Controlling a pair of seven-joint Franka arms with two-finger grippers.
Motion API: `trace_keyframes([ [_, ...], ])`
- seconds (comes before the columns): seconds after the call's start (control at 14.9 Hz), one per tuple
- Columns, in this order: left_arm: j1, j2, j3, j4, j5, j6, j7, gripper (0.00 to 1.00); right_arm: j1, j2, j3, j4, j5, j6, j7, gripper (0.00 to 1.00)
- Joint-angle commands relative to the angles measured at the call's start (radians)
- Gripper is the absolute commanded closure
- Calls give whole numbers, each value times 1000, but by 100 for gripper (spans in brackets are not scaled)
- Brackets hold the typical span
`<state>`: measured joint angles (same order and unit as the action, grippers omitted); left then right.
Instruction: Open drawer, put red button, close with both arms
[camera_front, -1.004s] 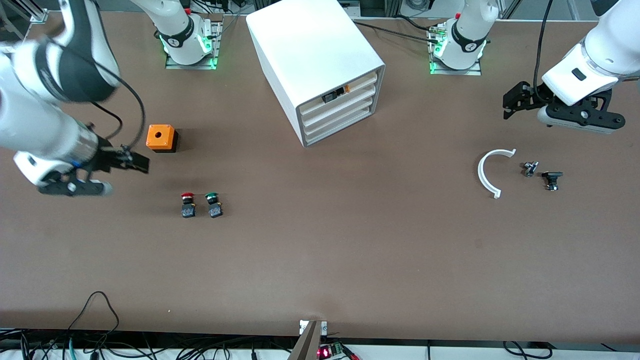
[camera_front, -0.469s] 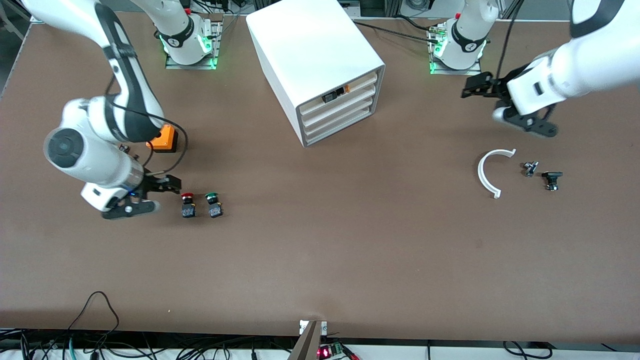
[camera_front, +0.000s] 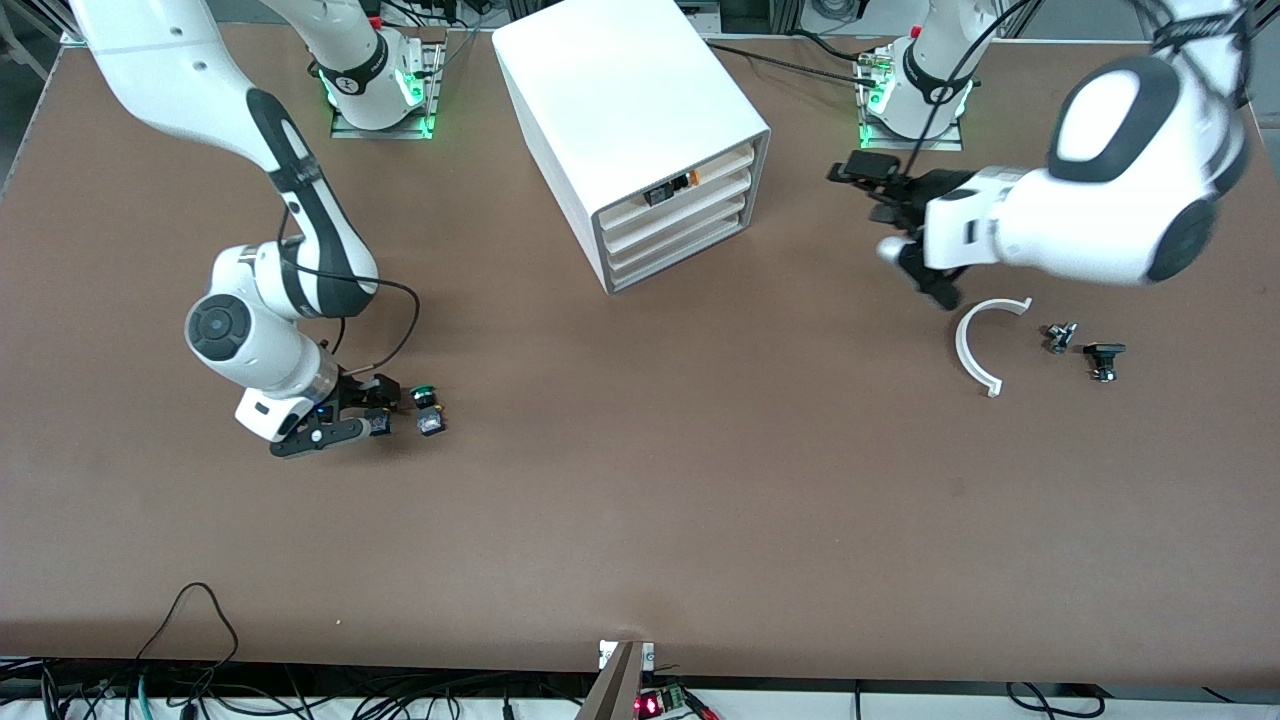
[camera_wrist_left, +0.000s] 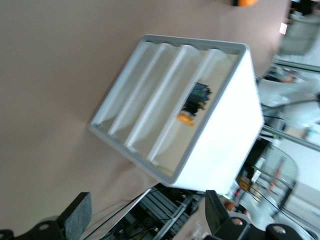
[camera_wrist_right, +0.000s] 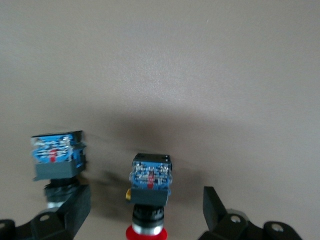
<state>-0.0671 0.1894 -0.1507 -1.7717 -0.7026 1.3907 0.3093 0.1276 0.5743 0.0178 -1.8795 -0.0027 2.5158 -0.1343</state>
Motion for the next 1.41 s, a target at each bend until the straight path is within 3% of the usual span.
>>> trace_keyframes([
  [0.0,6,71,-24,-53,-115,43,149,3,-6,28,5,-24,18,76,-33,0],
  [0.13,1,82,-35,-128,-222,112,230,7,-6,36,5,-29,17,95,-33,5],
  [0.4,-2,99,-99,-239,-274,226,362,23,-6,36,5,-29,18,92,-48,51],
  [0.47,-2,108,-101,-245,-287,235,385,30,-6,35,5,-29,18,90,-48,64],
  [0.54,-2,120,-101,-245,-290,238,399,47,-6,35,5,-29,18,90,-47,74],
  [0.67,-7,152,-102,-247,-291,251,422,55,-6,33,5,-29,20,87,-39,95],
  [0.74,-14,171,-102,-252,-291,267,459,55,-6,33,5,-27,20,86,-36,100],
  [1.0,-19,203,-110,-281,-351,306,502,55,-6,24,5,-14,20,58,1,100],
  [1.14,-39,223,-110,-285,-373,312,533,56,24,9,5,34,18,-44,85,100],
  [1.34,-43,228,-110,-314,-394,315,537,56,38,7,5,189,18,-292,220,100],
])
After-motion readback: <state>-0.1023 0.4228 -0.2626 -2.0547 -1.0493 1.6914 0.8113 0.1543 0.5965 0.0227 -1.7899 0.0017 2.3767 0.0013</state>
